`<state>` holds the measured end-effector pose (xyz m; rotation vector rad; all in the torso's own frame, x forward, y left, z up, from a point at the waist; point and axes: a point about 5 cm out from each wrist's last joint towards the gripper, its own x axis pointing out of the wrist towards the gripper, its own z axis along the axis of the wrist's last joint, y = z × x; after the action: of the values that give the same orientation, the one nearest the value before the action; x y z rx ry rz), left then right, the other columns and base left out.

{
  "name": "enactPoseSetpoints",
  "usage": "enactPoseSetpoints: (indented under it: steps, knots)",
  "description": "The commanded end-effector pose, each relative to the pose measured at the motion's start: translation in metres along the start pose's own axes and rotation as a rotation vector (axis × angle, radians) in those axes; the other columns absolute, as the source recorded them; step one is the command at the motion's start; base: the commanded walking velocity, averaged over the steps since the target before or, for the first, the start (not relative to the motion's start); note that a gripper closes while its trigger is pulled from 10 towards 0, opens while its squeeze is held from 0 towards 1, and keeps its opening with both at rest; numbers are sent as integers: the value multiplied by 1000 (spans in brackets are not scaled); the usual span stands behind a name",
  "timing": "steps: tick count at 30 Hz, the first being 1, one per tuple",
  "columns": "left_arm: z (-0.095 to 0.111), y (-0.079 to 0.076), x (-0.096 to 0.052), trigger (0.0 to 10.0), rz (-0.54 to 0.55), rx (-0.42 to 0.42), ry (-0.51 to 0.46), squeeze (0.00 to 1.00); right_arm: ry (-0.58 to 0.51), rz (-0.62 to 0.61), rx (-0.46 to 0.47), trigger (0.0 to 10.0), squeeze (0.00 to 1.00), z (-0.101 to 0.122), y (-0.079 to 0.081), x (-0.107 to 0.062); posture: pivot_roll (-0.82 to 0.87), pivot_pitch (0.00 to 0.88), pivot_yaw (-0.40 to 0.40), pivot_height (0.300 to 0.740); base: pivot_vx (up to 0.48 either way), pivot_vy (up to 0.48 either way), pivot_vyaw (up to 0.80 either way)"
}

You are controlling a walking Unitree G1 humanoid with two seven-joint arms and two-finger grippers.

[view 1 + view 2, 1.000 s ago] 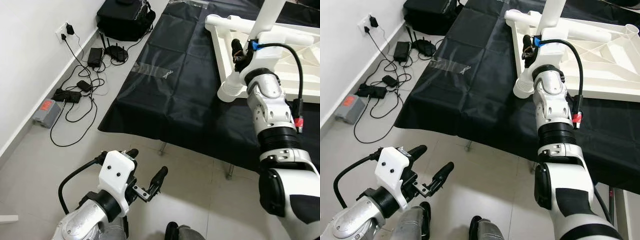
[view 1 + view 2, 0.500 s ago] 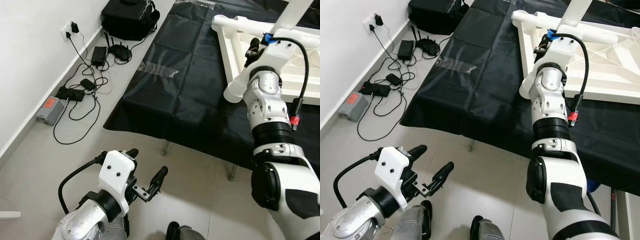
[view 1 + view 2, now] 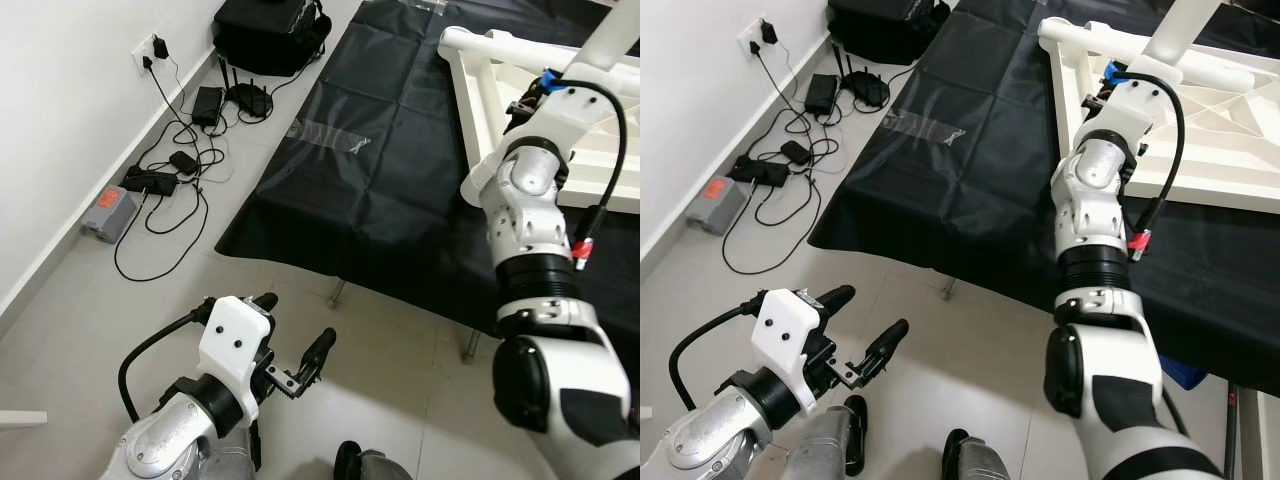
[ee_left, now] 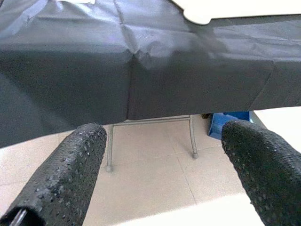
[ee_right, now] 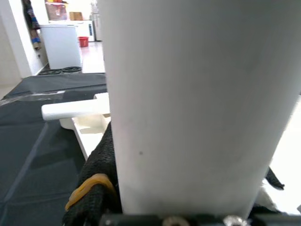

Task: Building children table

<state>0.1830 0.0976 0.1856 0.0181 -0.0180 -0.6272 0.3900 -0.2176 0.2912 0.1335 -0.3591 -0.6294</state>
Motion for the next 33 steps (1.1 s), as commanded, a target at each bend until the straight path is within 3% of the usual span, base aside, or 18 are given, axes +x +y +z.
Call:
enactPoseSetpoints:
  steps: [1, 6, 11, 16, 23, 24, 29, 30, 31, 32, 33]
  knots:
    - [-4, -3, -1, 10000, -9, -18, 18, 0, 204, -73, -120, 10000, 0, -51, -17, -12, 204, 292, -81, 740, 0, 0, 0]
    - [-5, -2, -1, 10000, -8, -17, 20, 0, 235, -137, -144, 10000, 0, -53, -15, -14, 197, 293, -84, 740, 0, 0, 0]
    - [-5, -3, 0, 10000, -3, -21, 17, 0, 276, -244, -235, 10000, 0, -55, -17, -15, 198, 294, -87, 740, 0, 0, 0]
    - [-5, -2, 0, 10000, -3, -20, 15, 0, 387, -323, -283, 10000, 0, -67, -24, -22, 187, 300, -88, 740, 0, 0, 0]
    - [-5, -3, 1, 10000, -10, -23, 16, 0, 443, -373, -167, 10000, 0, -77, -27, -33, 187, 303, -85, 740, 0, 0, 0]
    - [-5, -3, 0, 10000, -12, -21, 17, 0, 485, -368, -89, 10000, 0, -81, -23, -38, 186, 306, -81, 740, 0, 0, 0]
    - [-5, -3, 0, 10000, -13, -18, 18, 0, 510, -347, -66, 10000, 0, -85, -18, -44, 187, 305, -83, 740, 0, 0, 0]
    - [-5, -3, 0, 10000, -14, -17, 18, 0, 522, -337, -80, 10000, 0, -87, -16, -47, 187, 305, -83, 740, 0, 0, 0]
    - [-5, -2, 0, 10000, -15, -14, 19, 0, 545, -380, -152, 10000, 0, -90, -20, -50, 189, 306, -80, 740, 0, 0, 0]
    - [-5, -2, 0, 10000, -15, -14, 19, 0, 545, -380, -152, 10000, 0, -90, -20, -50, 189, 306, -80, 740, 0, 0, 0]
    - [-5, -2, 0, 10000, -15, -15, 18, 0, 535, -449, -226, 10000, 0, -90, -26, -53, 188, 303, -81, 740, 0, 0, 0]
